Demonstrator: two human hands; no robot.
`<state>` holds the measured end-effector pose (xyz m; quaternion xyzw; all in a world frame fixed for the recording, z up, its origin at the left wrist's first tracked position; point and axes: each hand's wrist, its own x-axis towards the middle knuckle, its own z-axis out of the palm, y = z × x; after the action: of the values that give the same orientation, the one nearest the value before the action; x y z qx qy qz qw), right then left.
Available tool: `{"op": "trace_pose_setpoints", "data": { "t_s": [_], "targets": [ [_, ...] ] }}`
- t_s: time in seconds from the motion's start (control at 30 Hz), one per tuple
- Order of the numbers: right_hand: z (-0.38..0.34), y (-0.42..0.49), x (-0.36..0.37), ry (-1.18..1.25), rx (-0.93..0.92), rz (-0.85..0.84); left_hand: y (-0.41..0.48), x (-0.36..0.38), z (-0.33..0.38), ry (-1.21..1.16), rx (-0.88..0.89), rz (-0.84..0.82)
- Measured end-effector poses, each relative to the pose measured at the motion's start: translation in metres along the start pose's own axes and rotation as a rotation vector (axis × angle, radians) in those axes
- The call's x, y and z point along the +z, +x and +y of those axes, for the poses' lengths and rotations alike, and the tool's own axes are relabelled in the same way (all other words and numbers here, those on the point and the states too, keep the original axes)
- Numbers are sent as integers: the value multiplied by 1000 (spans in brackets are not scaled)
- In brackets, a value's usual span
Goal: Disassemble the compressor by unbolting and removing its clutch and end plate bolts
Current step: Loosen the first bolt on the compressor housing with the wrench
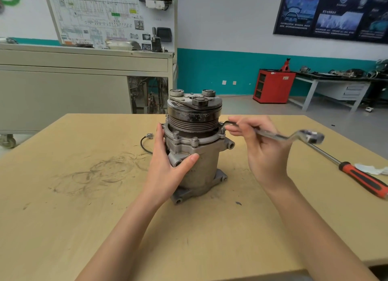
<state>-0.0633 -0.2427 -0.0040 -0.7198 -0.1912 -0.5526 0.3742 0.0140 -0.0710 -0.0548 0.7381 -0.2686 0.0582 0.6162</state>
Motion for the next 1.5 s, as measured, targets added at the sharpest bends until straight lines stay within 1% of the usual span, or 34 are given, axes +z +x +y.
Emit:
{"op": "trace_pose_setpoints", "data": {
  "t_s": [0.13,0.2,0.27,0.4,0.47,0.53,0.6,0.67,0.8,0.83,0.9,0.97,1.03,1.13,1.27,1.33,1.5],
  "targets": [
    [5,-15,-2,-84,-90,-20,0,0,0,-4,-1,-4],
    [6,-20,-3,-85,-82,-5,0,0,-1,2,-1,-4],
    [4,-20,-1,36,56,35,1,0,-1,7,-2,0],
    [17,3,-4,401,422,158,0,0,0,-8,-6,-3],
    [33,21,-7,606,630,149,0,0,1,-4,-9,-4],
    [50,36,-7,781,805,95,0,-1,0,5,-6,-3],
    [65,45,-1,900,922,32,0,-1,0,7,2,-5],
    [75,49,5,969,1000,-12,0,-1,0,7,1,-3],
    [79,45,6,1065,1090,-7,0,-1,0,1,1,0],
    [77,45,3,1064,1082,11,0,-1,0,-1,1,-3],
    [68,49,-5,993,1006,63,0,-1,0,2,3,-7],
    [53,55,-12,806,872,109,0,-1,0,5,0,-6],
    [36,54,-15,547,701,124,0,-1,-1,5,1,-6],
    [13,38,-14,262,434,85,1,-1,-3,11,7,-8],
    [0,12,-8,79,157,-2,1,0,-4,8,11,-5],
    [1,3,-5,37,79,-24,1,0,-4,10,13,-1],
    [5,-17,-2,-17,40,-12,2,0,-5,5,15,-3]
  ]
}}
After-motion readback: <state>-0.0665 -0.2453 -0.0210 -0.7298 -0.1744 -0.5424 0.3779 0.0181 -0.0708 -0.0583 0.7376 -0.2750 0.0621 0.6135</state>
